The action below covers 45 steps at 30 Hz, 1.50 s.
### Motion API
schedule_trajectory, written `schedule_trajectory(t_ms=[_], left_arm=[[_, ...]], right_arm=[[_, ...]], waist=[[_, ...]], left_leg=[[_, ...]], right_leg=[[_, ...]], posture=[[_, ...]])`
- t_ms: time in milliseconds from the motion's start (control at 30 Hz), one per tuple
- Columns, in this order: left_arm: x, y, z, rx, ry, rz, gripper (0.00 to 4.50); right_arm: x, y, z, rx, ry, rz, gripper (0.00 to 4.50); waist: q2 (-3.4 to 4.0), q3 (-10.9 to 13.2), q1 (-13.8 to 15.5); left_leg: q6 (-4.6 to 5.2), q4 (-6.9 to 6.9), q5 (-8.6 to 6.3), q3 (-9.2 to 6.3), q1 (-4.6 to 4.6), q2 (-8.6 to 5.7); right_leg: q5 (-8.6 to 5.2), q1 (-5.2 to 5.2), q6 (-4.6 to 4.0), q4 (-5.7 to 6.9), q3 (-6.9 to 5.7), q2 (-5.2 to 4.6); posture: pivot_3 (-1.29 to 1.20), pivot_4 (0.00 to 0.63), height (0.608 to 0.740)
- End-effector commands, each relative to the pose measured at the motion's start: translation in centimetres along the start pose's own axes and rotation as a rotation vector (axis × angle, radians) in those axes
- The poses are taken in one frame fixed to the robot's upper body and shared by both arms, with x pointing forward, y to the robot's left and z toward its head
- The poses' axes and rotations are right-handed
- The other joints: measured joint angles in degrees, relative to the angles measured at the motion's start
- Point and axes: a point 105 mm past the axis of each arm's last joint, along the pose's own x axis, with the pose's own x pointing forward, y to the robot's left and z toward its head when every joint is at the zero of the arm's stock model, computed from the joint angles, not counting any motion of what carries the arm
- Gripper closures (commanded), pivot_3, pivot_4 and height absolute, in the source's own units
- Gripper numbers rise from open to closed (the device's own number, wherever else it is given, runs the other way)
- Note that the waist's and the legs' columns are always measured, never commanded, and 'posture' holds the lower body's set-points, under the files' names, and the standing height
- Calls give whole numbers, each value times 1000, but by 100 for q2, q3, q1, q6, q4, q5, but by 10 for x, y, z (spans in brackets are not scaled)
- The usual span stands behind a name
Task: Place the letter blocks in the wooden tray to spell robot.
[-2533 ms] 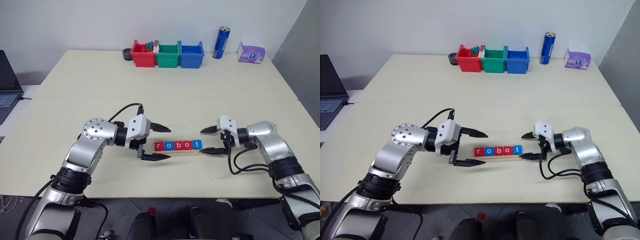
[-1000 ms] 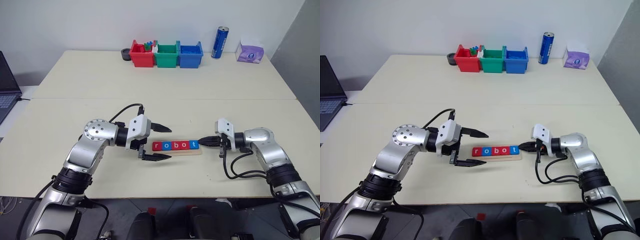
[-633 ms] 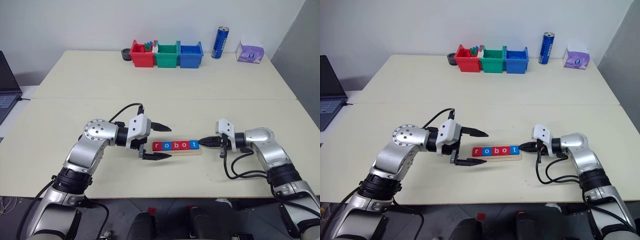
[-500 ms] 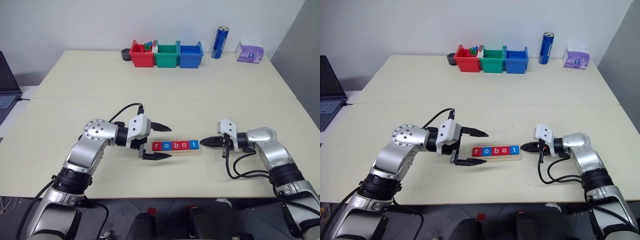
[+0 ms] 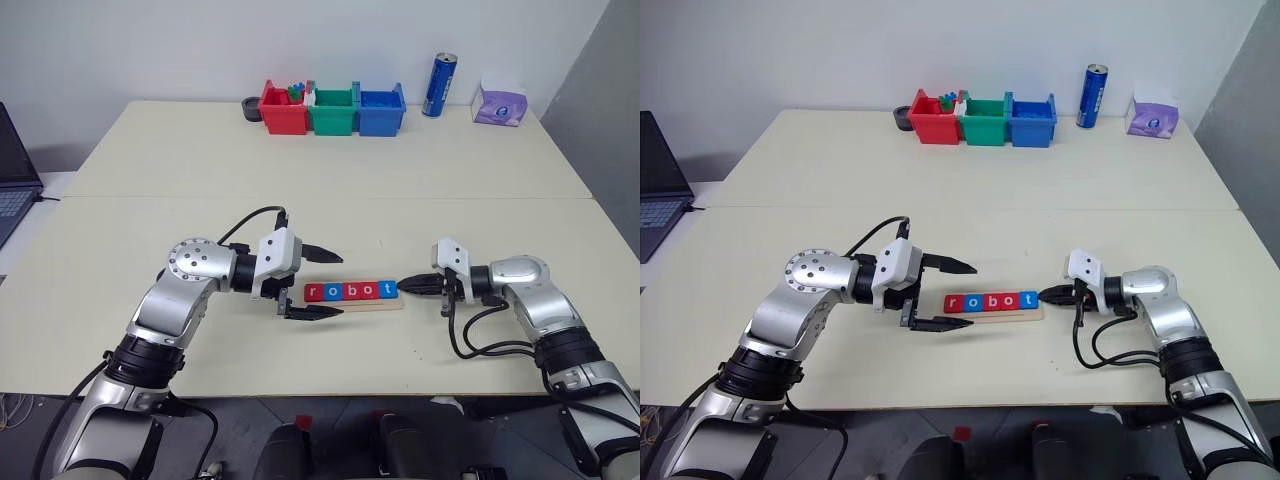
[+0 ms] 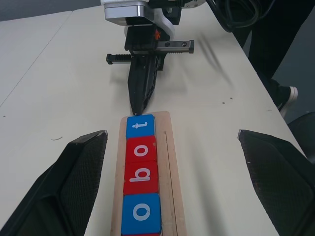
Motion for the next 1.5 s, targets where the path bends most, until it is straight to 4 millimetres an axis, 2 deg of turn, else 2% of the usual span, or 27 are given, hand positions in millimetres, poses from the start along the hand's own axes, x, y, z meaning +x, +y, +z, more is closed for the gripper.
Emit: schedule_trajectory(t_ms=[33,400,633,733,933,1033,1233,1400,1500], left_arm=[[-3,1,10,48,-19,8,0],[-3,-1,10,47,-20,13,0],[-4,-1,9,45,-19,16,0],[-6,1,8,42,-16,27,0],[-13,2,4,36,0,43,0],[-17,1,1,27,9,47,0],[-31,-4,-10,-4,57,48,0],[-43,3,-8,2,70,120,0],[-49,5,-11,-45,97,146,0]], right_arm=[[4,-1,10,-47,-18,1,4488],[7,-1,14,-55,-29,9,4488],[-7,-6,19,-72,-23,-13,4488],[-21,-4,26,-84,-24,-14,4488],[-33,16,47,-37,-71,1,4488],[-33,32,51,-22,-74,44,3887],[-28,44,52,-7,-79,72,1781],[-28,38,56,-33,-86,20,31],[-27,37,58,-33,-89,8,31]], waist=[[0,0,-1],[0,0,-1],[0,0,1],[2,1,3],[1,1,2],[1,1,2],[1,1,-1],[1,1,5],[1,1,4]], left_leg=[[0,0,0,0,0,0],[0,0,0,0,1,0],[0,0,0,0,0,0],[0,0,0,0,-1,1],[0,0,0,-6,-2,1],[0,0,0,-7,-2,1],[0,1,0,-4,0,-1],[0,1,0,-5,-2,-1],[0,1,0,-4,-2,0]], right_leg=[[0,0,0,0,0,0],[0,0,0,0,0,0],[0,0,0,0,-1,0],[0,0,0,0,0,-1],[0,0,0,0,0,0],[0,0,0,0,0,0],[0,1,1,1,-2,1],[-1,1,1,0,-7,1],[-1,1,1,0,-7,0]], posture=[[0,150,740],[0,150,740],[0,150,740],[0,150,740],[0,150,740],[0,150,740],[0,150,740],[0,150,740],[0,150,740]])
